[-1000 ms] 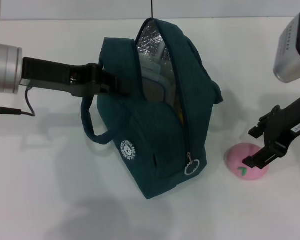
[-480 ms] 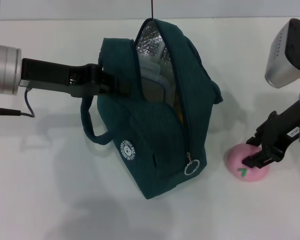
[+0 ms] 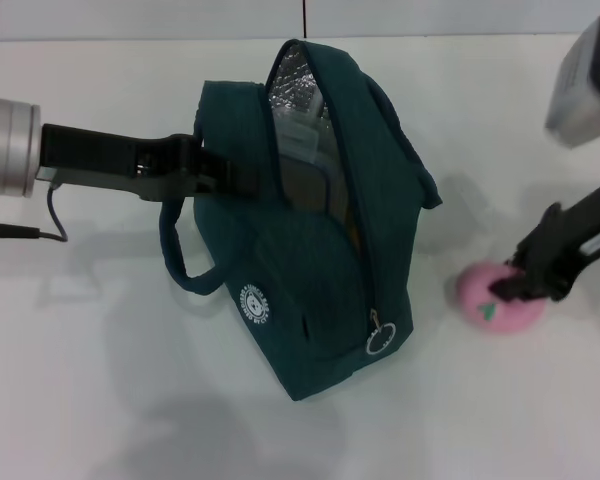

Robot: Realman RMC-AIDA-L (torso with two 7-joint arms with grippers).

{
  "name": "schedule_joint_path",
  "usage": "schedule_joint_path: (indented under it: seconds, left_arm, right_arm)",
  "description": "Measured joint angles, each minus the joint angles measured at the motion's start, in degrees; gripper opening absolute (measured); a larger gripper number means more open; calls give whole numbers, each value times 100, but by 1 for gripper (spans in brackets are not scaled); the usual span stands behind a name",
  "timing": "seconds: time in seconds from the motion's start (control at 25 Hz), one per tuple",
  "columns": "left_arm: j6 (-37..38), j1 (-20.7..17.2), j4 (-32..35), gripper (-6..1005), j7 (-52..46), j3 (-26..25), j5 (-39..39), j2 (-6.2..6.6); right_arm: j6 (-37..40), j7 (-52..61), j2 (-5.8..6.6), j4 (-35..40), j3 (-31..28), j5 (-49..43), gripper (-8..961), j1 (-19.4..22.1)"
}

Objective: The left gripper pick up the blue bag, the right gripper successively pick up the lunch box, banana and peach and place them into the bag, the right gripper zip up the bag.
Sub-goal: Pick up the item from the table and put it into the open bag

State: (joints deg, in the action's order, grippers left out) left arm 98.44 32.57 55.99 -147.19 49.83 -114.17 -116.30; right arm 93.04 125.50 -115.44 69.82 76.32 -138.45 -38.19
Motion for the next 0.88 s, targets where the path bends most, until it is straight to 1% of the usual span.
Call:
schedule_joint_path:
  seconds: [0.2, 0.24, 0.28, 0.32, 0.4, 0.44, 0.48, 0.56, 0.6, 0.68, 0.76, 0.88]
  left_arm:
    - [0, -10, 0, 32, 39, 1, 2, -26]
    - [0, -13, 0, 32, 41, 1, 2, -28]
    - [0, -14, 0, 32, 42, 1, 2, -30]
    - [0, -14, 0, 32, 43, 1, 2, -32]
    - [0, -14, -2, 32, 48, 1, 2, -33]
    - [-1, -12, -7, 32, 52, 1, 2, -33]
    - [-2, -3, -22, 32, 55, 0, 2, -33]
    - [-5, 11, -44, 32, 58, 1, 2, -33]
    - [-6, 17, -52, 32, 58, 1, 2, -33]
    - [-7, 27, -55, 32, 59, 1, 2, -33]
    - [-9, 46, -57, 32, 59, 1, 3, -34]
    - [-9, 54, -59, 32, 59, 1, 82, -33]
  right_arm:
    - [-12, 44, 49, 79, -1376, -12, 180, 117]
    - [-7, 22, 61, 159, -1791, 15, 175, 139]
    - [-3, 1, 68, 222, -2039, 48, 171, 152]
    - [20, -68, 63, 356, -2427, 234, 166, 192]
    - [28, -228, 55, 541, -2783, 712, 157, 300]
    - [35, -415, 55, 657, -2937, 1334, 152, 424]
    - [35, -501, 62, 696, -2973, 1609, 148, 482]
    - [143, -934, 73, 766, -2984, 2718, 133, 663]
    - [214, -1131, 73, 777, -2976, 3118, 125, 711]
    - [452, -1558, 47, 704, -2926, 3921, 110, 746]
    - [602, -1811, 32, 526, -2759, 4443, 94, 723]
    - [635, -2071, 29, 226, -2390, 4741, 69, 618]
